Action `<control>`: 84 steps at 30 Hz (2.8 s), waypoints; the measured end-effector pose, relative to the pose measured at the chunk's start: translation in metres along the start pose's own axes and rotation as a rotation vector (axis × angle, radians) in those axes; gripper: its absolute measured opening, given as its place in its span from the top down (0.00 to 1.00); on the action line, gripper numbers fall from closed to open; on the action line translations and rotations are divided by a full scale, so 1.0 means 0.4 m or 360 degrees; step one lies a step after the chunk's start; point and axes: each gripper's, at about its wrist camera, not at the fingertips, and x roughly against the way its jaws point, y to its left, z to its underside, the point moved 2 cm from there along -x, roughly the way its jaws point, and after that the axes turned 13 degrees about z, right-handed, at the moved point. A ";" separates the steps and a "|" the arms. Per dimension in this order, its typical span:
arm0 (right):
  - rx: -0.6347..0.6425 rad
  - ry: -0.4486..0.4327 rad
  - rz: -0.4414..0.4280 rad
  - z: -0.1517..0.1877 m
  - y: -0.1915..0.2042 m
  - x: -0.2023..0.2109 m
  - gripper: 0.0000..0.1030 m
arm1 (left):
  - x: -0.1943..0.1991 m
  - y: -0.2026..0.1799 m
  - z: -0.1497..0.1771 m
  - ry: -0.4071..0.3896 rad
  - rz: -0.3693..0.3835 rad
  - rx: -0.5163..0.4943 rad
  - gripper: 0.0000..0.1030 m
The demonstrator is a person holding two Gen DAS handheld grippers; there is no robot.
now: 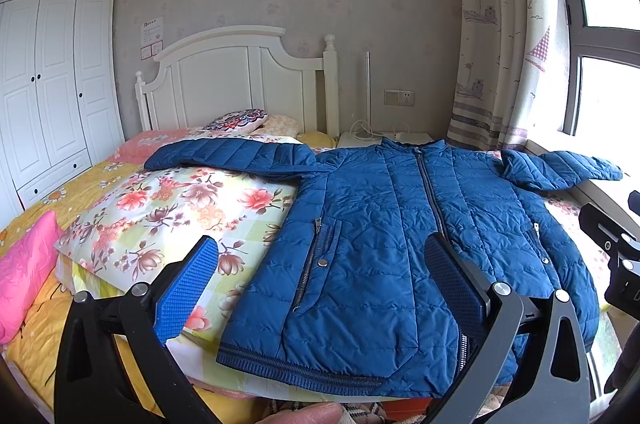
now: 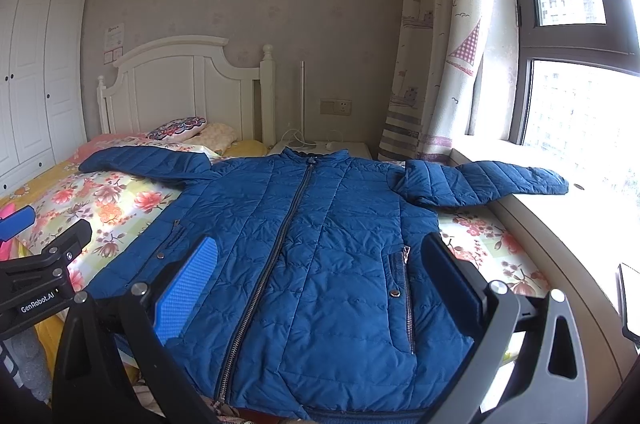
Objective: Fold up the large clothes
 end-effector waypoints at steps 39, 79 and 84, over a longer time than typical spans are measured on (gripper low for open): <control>-0.0004 0.0022 -0.0014 0.018 0.010 -0.003 0.02 | 0.007 0.012 0.003 0.0010 -0.0029 -0.0001 0.04; -0.0463 0.0698 0.0386 0.009 -0.355 -0.658 0.02 | -0.745 -0.072 -0.071 0.0674 -0.0024 -0.0251 0.04; -0.0804 0.0793 0.0463 0.031 -0.548 -0.826 0.03 | -0.897 -0.104 -0.090 0.0765 0.0057 -0.0290 0.04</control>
